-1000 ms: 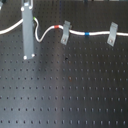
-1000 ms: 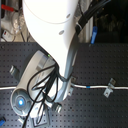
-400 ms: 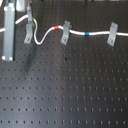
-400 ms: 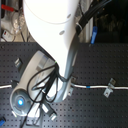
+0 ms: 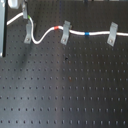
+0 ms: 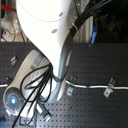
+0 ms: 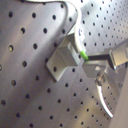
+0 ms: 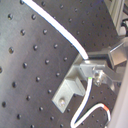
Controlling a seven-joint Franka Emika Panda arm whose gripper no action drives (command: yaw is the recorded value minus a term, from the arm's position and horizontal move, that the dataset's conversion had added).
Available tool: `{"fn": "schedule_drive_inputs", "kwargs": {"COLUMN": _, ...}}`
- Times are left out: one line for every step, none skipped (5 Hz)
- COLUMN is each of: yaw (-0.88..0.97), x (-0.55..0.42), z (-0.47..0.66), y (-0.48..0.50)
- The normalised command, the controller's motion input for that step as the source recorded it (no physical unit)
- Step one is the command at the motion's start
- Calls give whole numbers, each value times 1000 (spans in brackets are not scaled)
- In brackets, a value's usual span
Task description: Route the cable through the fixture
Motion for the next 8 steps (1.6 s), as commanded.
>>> {"fn": "schedule_drive_inputs", "kwargs": {"yaw": -97, "x": 18, "z": 27, "y": 173}}
{"fn": "schedule_drive_inputs", "kwargs": {"yaw": -197, "x": -3, "z": 82, "y": -18}}
{"fn": "schedule_drive_inputs", "kwargs": {"yaw": -591, "x": 0, "z": 28, "y": 0}}
{"fn": "schedule_drive_inputs", "kwargs": {"yaw": -537, "x": -193, "z": 37, "y": 209}}
{"fn": "schedule_drive_inputs", "kwargs": {"yaw": -654, "x": -159, "z": 41, "y": 265}}
{"fn": "schedule_drive_inputs", "kwargs": {"yaw": -717, "x": -119, "z": 134, "y": 248}}
{"fn": "schedule_drive_inputs", "kwargs": {"yaw": -820, "x": -77, "z": 222, "y": 126}}
{"fn": "schedule_drive_inputs", "kwargs": {"yaw": -726, "x": -192, "z": 94, "y": 53}}
